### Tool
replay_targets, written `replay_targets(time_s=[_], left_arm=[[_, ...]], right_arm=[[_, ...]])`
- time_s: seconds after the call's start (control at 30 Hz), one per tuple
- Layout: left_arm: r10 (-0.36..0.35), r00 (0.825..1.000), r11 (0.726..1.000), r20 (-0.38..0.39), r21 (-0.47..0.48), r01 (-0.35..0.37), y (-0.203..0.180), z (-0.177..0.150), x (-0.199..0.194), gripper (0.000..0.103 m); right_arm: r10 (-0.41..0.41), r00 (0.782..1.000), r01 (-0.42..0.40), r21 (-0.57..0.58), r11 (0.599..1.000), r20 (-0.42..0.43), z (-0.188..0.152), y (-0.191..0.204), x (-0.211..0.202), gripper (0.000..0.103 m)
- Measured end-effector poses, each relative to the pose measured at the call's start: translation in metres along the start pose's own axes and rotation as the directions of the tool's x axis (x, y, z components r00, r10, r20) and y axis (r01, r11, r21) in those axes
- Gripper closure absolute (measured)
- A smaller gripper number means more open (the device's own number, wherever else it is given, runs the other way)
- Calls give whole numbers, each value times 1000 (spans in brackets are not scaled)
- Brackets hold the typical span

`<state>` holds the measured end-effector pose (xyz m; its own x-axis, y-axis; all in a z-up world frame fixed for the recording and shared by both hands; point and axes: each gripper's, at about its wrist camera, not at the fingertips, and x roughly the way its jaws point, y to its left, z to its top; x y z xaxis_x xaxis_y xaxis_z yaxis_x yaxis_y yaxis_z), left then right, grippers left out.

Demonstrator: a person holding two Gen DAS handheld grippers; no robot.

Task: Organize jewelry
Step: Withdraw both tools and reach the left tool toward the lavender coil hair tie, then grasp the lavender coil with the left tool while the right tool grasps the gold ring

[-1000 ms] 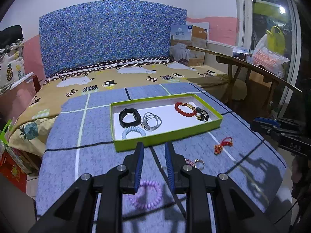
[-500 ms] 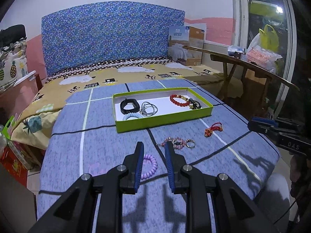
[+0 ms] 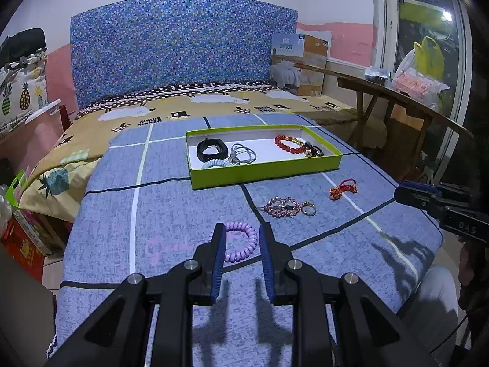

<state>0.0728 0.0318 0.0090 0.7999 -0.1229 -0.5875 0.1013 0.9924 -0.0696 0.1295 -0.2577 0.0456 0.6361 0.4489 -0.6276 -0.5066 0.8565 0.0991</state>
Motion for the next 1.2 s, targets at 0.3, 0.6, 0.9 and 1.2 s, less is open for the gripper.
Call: replay_targets(time_s=[0.3,0.6,0.9,1.2], left_arm=[[9,999,1000,-49,-22,-10,10,-6,18,68],[23,993,995,-116,-96,-35,28,-8,44,65],[39,983,996,-178,-68,-52,20,-6,67,66],[92,974,995,-206,-23,-99,17,-7,75,89]], right_arm=[[19,999,-19,-20,1000,-32,-1,6,17,79],[45,996,-48,-38,998,-74,4,14,45,75],[49,988,-63,-96,993,-148,8,25,85,75],[24,978,-53,-137,989,-207,11,30,113,75]])
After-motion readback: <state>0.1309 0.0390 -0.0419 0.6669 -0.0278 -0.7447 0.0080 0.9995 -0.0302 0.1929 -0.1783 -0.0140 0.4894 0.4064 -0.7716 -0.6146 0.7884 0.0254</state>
